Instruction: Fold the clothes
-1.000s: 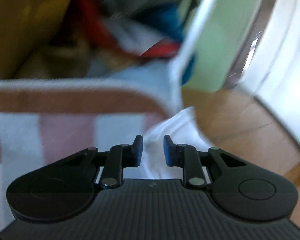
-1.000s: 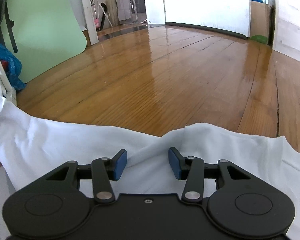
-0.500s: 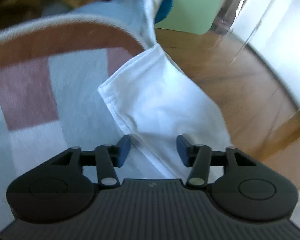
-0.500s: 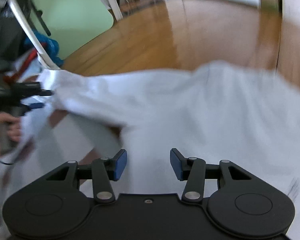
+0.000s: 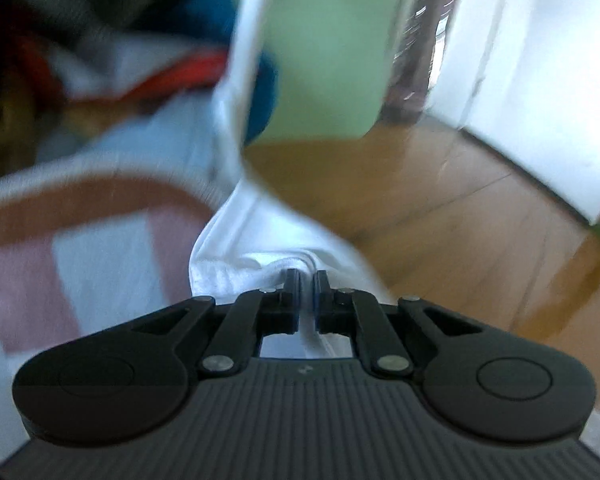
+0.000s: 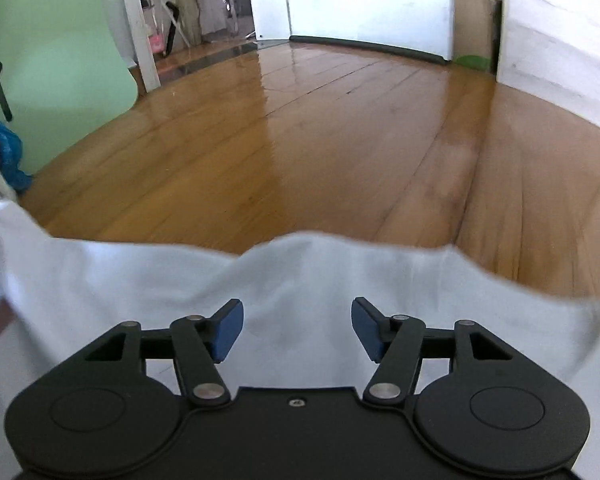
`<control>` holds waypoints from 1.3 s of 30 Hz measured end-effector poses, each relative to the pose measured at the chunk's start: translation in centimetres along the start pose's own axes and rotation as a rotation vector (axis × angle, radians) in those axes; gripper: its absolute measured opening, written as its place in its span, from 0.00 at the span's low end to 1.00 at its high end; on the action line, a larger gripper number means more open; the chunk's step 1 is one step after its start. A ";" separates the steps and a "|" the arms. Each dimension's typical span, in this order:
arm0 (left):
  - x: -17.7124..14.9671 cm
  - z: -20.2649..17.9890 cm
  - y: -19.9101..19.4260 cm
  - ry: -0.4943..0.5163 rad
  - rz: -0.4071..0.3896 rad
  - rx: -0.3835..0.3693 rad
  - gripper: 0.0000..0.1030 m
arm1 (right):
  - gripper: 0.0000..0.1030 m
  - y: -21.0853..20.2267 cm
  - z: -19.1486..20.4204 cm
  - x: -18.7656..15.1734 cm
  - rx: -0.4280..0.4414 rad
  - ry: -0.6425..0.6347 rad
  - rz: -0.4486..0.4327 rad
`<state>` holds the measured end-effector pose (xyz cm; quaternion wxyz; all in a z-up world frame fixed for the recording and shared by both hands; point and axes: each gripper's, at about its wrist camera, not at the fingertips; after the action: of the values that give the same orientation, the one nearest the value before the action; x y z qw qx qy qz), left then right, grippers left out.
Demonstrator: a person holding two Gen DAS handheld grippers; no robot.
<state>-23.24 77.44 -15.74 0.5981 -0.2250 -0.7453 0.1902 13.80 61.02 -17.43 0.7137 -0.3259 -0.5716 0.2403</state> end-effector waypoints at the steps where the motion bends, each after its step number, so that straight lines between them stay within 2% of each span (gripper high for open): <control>1: 0.2 -0.5 -0.3 0.024 -0.012 -0.002 0.06 | 0.63 0.8 -0.2 0.4 -0.004 -0.016 0.007; 2: 0.1 -0.9 -1.2 0.035 -0.021 -0.011 0.06 | 0.62 1.5 -0.4 0.9 -0.008 -0.033 0.013; 4: 0.0 -1.1 -1.7 0.014 -0.030 -0.040 0.06 | 0.27 3.1 -0.7 1.7 -0.016 -0.065 0.026; 5: 0.0 -0.9 -1.6 -0.002 -0.033 -0.058 0.06 | 0.06 3.8 -0.9 2.2 -0.020 -0.081 0.033; 8: 0.3 -1.1 -0.8 -0.002 -0.044 -0.073 0.06 | 0.07 5.6 -1.3 3.2 -0.032 -0.129 0.043; 12: 0.6 -0.9 -0.8 0.003 -0.048 -0.053 0.06 | 0.01 5.6 -1.5 3.5 -0.068 -0.116 0.034; 14: 0.7 -0.8 -0.5 -0.004 -0.045 -0.023 0.06 | 0.01 5.7 -1.6 3.5 -0.088 -0.119 0.014; 17: 0.4 -0.9 -0.3 -0.016 -0.028 0.074 0.07 | 0.02 5.2 -2.5 3.9 -0.057 -0.062 0.028; 20: 0.0 -0.8 -0.1 -0.050 -0.006 0.069 0.07 | 0.24 4.1 -3.7 4.4 -0.014 0.009 0.062; 22: 0.1 -1.4 -0.5 -0.045 -0.017 0.042 0.07 | 0.42 -0.3 -5.1 3.1 0.091 0.156 -0.013; 23: 0.3 -2.0 -1.0 -0.034 -0.027 0.023 0.07 | 0.54 -2.4 -5.5 2.0 0.103 0.195 -0.039; 24: 0.4 -2.8 -1.5 -0.019 -0.036 -0.006 0.07 | 0.58 -4.4 -5.9 0.8 0.111 0.229 -0.065; 27: 0.7 -5.9 -3.3 0.034 -0.058 -0.116 0.07 | 0.58 -8.9 -6.7 -4.0 0.004 0.261 -0.042; 30: 0.2 -10.5 -5.9 0.113 -0.060 -0.261 0.07 | 0.57 -12.1 -8.3 -8.0 0.062 0.338 0.013; 32: -0.7 -14.0 -8.2 0.162 -0.045 -0.397 0.06 | 0.57 -13.2 -9.0 -9.2 0.062 0.358 0.014; 36: -4.3 -20.4 -13.0 0.199 0.085 -0.686 0.06 | 0.57 -15.5 -10.3 -11.4 0.056 0.396 0.013; 38: -7.6 -23.7 -15.3 0.224 0.202 -0.848 0.07 | 0.57 -16.7 -11.0 -12.5 0.053 0.415 0.013; 39: -9.3 -25.2 -15.9 0.259 0.278 -0.903 0.14 | 0.57 -17.3 -11.3 -13.1 0.052 0.425 0.013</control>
<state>1.36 59.42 -9.07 0.4978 -0.5808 -0.6357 -0.1035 21.27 37.88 -14.81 0.8248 -0.3543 -0.3998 0.1854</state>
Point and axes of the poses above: each gripper's, at about its wrist camera, not at the fingertips, and y roughly the way its jaws point, z to its left, x to its top, and after that the axes turned 4 degrees about z, right-handed
